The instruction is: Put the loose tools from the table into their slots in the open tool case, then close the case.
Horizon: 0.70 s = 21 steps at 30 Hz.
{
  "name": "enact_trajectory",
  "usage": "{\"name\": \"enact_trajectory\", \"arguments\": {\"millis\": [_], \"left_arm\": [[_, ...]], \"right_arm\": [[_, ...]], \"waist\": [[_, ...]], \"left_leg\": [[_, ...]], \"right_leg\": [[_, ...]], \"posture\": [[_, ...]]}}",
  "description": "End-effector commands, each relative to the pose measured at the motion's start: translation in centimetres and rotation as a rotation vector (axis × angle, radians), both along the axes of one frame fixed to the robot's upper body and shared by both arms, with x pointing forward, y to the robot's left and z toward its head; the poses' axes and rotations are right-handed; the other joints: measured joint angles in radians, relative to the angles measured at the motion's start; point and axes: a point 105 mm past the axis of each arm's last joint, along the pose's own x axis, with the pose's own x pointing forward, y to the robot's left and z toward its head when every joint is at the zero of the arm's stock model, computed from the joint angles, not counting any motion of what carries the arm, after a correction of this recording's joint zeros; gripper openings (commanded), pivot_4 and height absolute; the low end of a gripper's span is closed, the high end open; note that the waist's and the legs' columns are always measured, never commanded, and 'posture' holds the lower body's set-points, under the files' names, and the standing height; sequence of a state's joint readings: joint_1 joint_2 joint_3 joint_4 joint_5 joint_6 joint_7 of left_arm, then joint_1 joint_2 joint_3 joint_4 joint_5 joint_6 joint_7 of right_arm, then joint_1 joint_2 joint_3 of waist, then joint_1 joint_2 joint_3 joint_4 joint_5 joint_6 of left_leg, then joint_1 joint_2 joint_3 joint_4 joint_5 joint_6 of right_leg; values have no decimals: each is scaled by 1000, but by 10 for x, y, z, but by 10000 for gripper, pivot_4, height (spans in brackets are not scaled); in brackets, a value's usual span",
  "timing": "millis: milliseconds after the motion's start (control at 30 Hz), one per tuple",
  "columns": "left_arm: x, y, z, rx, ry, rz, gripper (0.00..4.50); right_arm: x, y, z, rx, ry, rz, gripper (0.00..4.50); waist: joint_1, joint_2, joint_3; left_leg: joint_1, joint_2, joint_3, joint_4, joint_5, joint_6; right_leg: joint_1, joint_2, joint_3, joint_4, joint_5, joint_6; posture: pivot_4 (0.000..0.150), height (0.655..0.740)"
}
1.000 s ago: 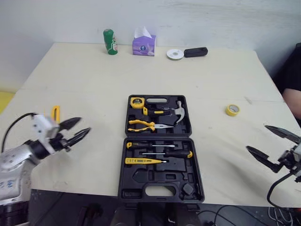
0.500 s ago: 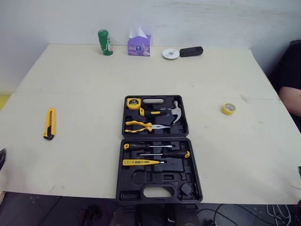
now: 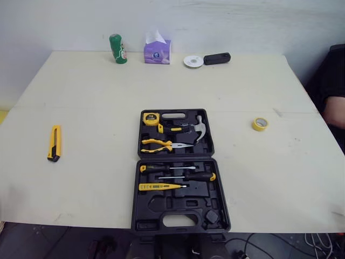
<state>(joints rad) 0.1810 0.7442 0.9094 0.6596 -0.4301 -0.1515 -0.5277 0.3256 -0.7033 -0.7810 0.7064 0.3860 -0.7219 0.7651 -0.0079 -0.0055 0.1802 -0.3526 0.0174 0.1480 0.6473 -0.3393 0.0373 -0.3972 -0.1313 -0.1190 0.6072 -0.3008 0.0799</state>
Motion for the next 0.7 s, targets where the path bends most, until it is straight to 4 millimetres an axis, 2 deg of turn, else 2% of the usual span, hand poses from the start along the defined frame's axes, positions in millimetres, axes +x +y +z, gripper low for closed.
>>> {"name": "enact_trajectory", "arguments": {"millis": [33, 300, 433, 567, 700], "left_arm": [[13, -9, 22, 41, -75, -66, 44784], [33, -34, 39, 57, -124, -150, 44784], [48, -55, 47, 31, -174, -216, 44784], [63, -73, 54, -3, -173, -267, 44784], [73, -93, 46, -57, -44, -317, 44784]], "right_arm": [[8, 5, 9, -7, -47, 45, 45000], [46, 36, 21, 40, -118, 235, 45000], [73, 64, 38, 45, -178, 373, 45000], [92, 89, 53, 42, -205, 495, 45000], [107, 123, 71, 62, -229, 652, 45000]], "waist": [[0, 0, 0], [-3, 0, 0], [-7, 0, 0], [-5, 0, 0], [0, 0, 0]], "left_leg": [[0, 0, 0, 0, 0, 0], [0, 0, 0, 0, 0, -1], [0, 0, 0, 1, 1, 0], [0, 0, 0, 2, 1, -1], [0, 0, 0, 2, 2, 0]], "right_leg": [[0, 0, 0, 0, 0, 0], [0, 0, 0, 1, 0, 0], [0, 0, 0, 2, 0, 0], [0, 0, 0, 3, 0, 0], [0, 0, 0, 4, 0, 0]], "posture": [[1500, 7400], [1500, 7400], [1500, 7400], [1500, 7400], [1500, 7400]]}}
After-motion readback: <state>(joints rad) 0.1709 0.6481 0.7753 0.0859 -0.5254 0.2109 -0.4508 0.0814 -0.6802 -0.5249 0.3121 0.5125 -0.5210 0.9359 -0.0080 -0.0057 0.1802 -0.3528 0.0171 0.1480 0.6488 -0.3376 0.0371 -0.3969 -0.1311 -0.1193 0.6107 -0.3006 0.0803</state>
